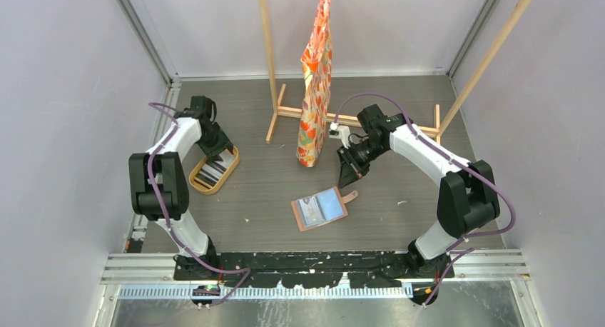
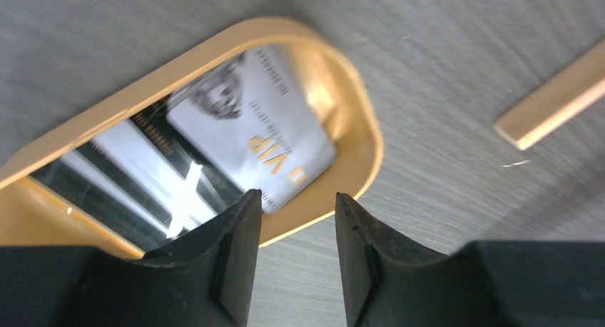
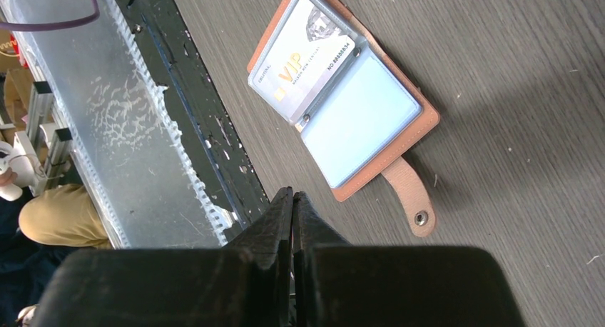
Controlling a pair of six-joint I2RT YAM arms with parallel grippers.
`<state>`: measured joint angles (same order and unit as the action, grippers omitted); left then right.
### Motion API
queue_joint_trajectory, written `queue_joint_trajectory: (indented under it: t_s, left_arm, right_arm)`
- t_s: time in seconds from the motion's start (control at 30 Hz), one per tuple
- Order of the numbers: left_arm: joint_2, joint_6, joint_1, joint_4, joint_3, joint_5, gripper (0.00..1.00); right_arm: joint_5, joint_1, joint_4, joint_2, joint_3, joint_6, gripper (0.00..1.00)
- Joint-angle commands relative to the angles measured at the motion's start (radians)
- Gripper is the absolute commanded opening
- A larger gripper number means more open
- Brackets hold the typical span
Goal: Put the credit cards into the card holder
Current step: Adjust the storage box at the center of the board.
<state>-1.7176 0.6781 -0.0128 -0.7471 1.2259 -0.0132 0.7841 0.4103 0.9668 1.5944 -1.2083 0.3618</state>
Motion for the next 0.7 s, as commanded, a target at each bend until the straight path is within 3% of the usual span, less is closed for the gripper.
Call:
queue_joint_trajectory:
  t_s: [0.0,0.07,0.43,0.53,0.67]
  left_arm:
    - [-0.075,-0.031,0.005,0.054,0.105,-0.113,0.33]
    - [-0.095,-0.017,0.005,0.068,0.105,-0.102,0.22]
    - [-0.207,-0.01,-0.02,0.106,0.08,-0.099,0.17]
    - [-0.186,0.031,-0.033,0.048,0.042,-0.052,0.09]
    - [-0.086,0.076,-0.043,-0.001,-0.079,0.037,0.09]
  right_arm:
    - [0.021,-0.003,0.011,-0.045,-0.034,0.018,0.05]
    - [0.017,-0.003,0.012,-0.046,-0.034,0.021,0.05]
    - [0.023,-0.004,0.021,-0.053,-0.035,0.03,0.05]
    - [0.025,-0.002,0.025,-0.057,-0.035,0.035,0.05]
    - [0.032,-0.003,0.027,-0.07,-0.036,0.038,0.05]
